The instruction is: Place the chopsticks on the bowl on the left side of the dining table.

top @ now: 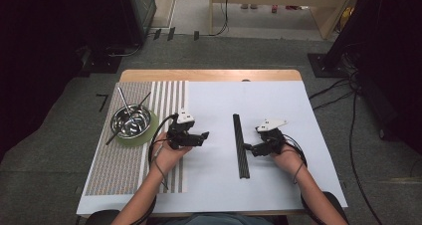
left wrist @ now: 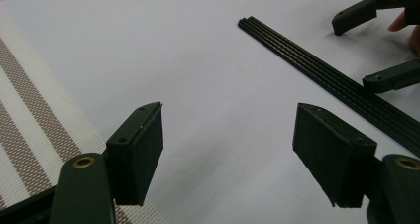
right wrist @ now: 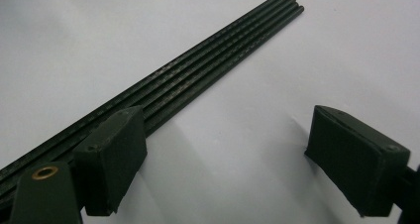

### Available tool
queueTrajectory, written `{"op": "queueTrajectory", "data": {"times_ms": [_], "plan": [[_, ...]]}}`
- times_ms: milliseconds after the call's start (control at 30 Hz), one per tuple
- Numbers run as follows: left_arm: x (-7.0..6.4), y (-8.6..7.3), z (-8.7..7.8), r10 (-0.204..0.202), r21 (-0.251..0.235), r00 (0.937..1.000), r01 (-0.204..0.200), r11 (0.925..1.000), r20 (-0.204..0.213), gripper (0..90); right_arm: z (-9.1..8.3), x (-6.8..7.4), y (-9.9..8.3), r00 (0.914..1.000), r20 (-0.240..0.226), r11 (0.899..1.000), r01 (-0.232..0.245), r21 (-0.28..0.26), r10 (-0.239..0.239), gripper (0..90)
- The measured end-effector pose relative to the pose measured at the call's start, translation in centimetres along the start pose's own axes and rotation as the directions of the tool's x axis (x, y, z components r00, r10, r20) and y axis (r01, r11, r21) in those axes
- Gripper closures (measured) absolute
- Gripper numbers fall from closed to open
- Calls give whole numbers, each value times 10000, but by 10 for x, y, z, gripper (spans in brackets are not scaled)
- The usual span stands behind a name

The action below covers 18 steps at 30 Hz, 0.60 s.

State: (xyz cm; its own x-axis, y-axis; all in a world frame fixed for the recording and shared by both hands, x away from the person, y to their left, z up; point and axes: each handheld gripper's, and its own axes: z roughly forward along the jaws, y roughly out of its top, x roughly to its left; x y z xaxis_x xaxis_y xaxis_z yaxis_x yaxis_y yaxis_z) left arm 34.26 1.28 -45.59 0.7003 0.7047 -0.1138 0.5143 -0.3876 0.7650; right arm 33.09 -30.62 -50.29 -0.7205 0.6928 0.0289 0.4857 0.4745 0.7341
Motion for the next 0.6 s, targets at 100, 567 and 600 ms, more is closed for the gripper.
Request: {"op": "queueTrajectory", "data": {"times_ms": [100, 567, 600], "plan": [[-4, -1, 4, -10, 30, 10000, 10, 10000, 49, 283, 0, 0, 0, 10000, 0, 10000, 5, 3, -5, 151], [-26, -6, 22, 346, 175, 9975, -357, 9992, 610, 294, 0, 0, 0, 10000, -5, 10000, 23, -4, -23, 151], [-26, -6, 22, 274, 188, 9977, -287, 9994, 626, 306, 0, 0, 0, 10000, -2, 10000, 21, 0, -21, 151]]}}
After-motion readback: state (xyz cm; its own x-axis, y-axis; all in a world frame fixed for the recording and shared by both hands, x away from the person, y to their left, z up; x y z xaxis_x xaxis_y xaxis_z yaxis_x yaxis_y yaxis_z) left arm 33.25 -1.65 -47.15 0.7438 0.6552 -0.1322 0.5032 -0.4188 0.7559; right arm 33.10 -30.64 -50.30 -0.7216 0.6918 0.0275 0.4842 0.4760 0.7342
